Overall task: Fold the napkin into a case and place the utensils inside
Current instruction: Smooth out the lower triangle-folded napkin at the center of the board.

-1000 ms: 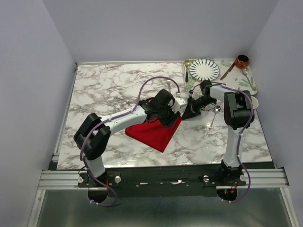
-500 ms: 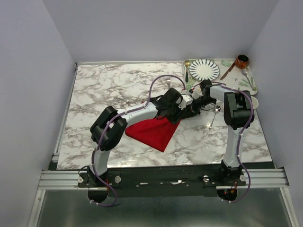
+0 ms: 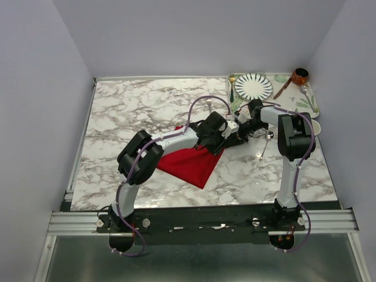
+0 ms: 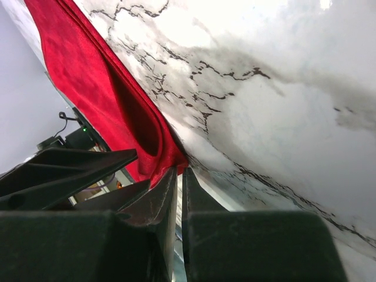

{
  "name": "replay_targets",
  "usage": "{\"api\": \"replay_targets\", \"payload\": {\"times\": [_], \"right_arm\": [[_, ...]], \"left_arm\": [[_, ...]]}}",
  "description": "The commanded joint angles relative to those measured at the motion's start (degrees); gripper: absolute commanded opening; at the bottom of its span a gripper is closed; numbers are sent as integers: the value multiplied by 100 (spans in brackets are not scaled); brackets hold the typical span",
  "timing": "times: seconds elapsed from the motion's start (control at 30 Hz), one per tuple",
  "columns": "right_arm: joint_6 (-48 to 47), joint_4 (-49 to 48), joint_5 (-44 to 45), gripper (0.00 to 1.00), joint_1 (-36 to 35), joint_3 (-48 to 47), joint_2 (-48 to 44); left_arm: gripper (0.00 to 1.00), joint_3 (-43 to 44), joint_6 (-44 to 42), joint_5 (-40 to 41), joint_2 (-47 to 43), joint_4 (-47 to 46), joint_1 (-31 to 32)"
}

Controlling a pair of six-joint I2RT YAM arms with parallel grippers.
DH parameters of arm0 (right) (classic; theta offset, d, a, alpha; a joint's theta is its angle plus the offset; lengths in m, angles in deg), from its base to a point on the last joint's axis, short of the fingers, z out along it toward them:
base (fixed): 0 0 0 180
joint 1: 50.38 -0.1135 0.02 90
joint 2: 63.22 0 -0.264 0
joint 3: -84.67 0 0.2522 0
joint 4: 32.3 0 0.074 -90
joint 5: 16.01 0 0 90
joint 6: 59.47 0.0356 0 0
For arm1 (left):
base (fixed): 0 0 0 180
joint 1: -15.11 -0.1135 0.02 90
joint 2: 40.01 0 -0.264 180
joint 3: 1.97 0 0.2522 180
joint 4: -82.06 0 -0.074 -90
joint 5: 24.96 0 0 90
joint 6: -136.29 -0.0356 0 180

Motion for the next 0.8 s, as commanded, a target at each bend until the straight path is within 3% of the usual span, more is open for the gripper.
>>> {"api": "replay_targets", "payload": {"times": [0.0, 0.2, 0.43, 0.53, 0.77], "right_arm": [[79, -68, -64, 15, 24, 138, 183], [79, -77, -55, 15, 33, 156, 209], [70, -112, -29, 15, 24, 200, 218], [70, -121, -11, 15, 24, 200, 227], [79, -121, 15, 15, 24, 200, 236]], "left_arm": [[42, 223, 8, 235, 216, -75, 11], [30, 276, -45, 200, 243, -57, 11], [5, 259, -10, -10, 173, -48, 29], [0, 241, -10, -37, 111, -31, 81], [0, 101, 8, -99, -12, -22, 143]]}}
